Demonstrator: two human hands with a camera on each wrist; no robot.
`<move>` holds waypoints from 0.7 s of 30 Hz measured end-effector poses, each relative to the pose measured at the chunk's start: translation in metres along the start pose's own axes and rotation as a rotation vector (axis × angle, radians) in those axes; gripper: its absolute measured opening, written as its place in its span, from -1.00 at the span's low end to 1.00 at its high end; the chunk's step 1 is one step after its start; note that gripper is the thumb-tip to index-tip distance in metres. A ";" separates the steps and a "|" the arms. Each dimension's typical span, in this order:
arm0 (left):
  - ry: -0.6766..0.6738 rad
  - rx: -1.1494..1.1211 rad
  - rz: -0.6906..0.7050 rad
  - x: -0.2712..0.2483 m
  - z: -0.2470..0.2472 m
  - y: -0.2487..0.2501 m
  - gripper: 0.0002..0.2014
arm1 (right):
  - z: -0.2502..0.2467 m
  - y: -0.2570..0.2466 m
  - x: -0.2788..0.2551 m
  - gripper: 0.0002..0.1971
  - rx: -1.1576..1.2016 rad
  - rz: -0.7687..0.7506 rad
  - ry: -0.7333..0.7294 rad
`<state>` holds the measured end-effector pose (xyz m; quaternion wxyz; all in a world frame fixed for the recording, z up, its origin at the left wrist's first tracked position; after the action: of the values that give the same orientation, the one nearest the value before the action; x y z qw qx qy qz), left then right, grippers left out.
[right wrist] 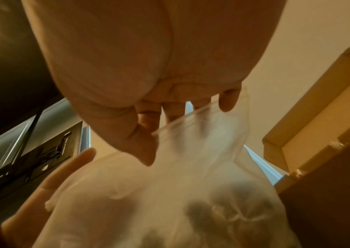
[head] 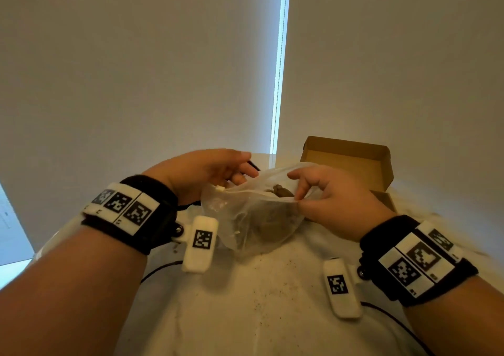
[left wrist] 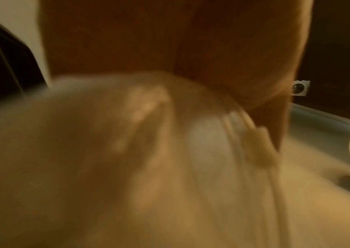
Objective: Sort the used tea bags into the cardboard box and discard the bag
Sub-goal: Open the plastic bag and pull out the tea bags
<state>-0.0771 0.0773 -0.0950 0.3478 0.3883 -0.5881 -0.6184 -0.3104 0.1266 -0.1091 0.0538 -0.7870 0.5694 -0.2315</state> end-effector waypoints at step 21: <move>0.167 0.671 0.214 -0.001 0.023 0.010 -0.70 | -0.015 -0.026 -0.027 -0.65 -0.271 -0.146 -0.628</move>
<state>-0.0977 0.0877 -0.0845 0.3103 0.4662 -0.7654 -0.3172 -0.3007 0.1631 -0.0947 0.1047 -0.8585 0.4927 0.0962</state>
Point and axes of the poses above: each hand's wrist, its own x-axis towards the middle knuckle, its own z-axis out of the palm, y = z × x, the point moved 2 cm from there along x, towards the middle knuckle, and after that the axes turned 15 degrees about -x, right-handed, at the moved point
